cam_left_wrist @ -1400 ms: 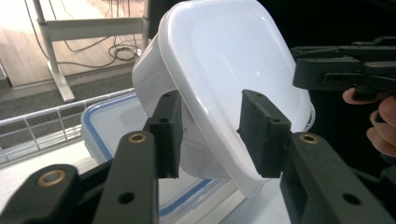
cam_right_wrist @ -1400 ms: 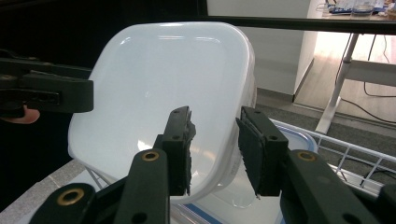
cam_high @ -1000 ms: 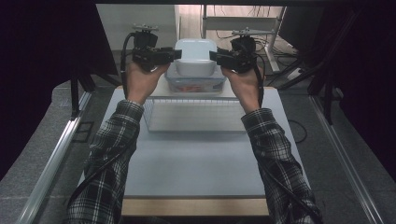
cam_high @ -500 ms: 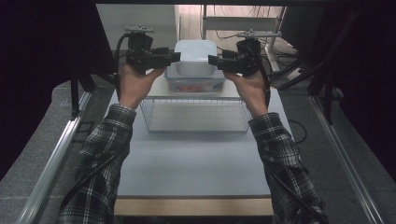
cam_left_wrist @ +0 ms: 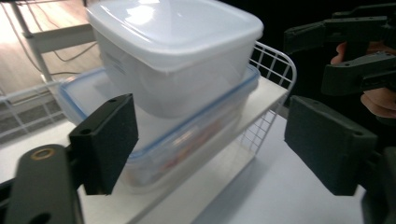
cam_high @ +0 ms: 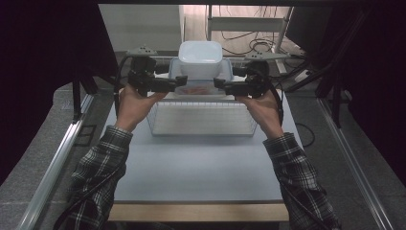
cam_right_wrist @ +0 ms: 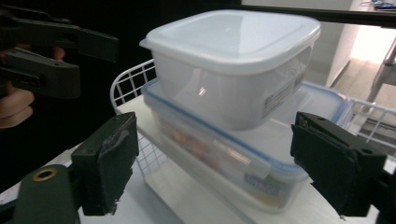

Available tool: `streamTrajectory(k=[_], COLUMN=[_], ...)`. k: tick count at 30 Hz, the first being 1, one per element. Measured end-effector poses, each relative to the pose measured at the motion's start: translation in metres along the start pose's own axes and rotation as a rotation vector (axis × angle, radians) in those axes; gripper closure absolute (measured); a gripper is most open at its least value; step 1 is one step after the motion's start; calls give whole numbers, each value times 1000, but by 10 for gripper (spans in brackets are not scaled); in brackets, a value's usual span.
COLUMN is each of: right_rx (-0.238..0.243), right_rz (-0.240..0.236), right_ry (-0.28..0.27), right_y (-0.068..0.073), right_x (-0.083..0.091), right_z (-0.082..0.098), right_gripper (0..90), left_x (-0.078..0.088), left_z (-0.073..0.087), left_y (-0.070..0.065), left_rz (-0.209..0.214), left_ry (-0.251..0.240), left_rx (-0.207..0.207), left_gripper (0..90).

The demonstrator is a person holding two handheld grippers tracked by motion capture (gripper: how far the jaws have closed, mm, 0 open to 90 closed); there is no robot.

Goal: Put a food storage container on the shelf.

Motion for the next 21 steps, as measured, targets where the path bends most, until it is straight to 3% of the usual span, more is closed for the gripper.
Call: streamTrajectory(k=[7,21], right_rx=[5,23], right_rz=[-22,-51], right_ry=[3,21], right_y=[8,20], right_x=[7,5], right_z=[15,34], right_gripper=[120,94], left_x=[-4,-6], left_z=[19,46], left_y=[0,-2], left_rz=[32,46], left_ry=[8,31], left_rx=[-2,-20], left_gripper=[112,67])
Point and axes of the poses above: each handheld gripper's, and its own axes: x roughly backward along the jaws, z roughly out of its underside, y roughly to its left, the point moved 6 cm from there along -x, roughly forward along the jaws, and after that the axes turned 14 degrees about x, right-handed, at the moved point
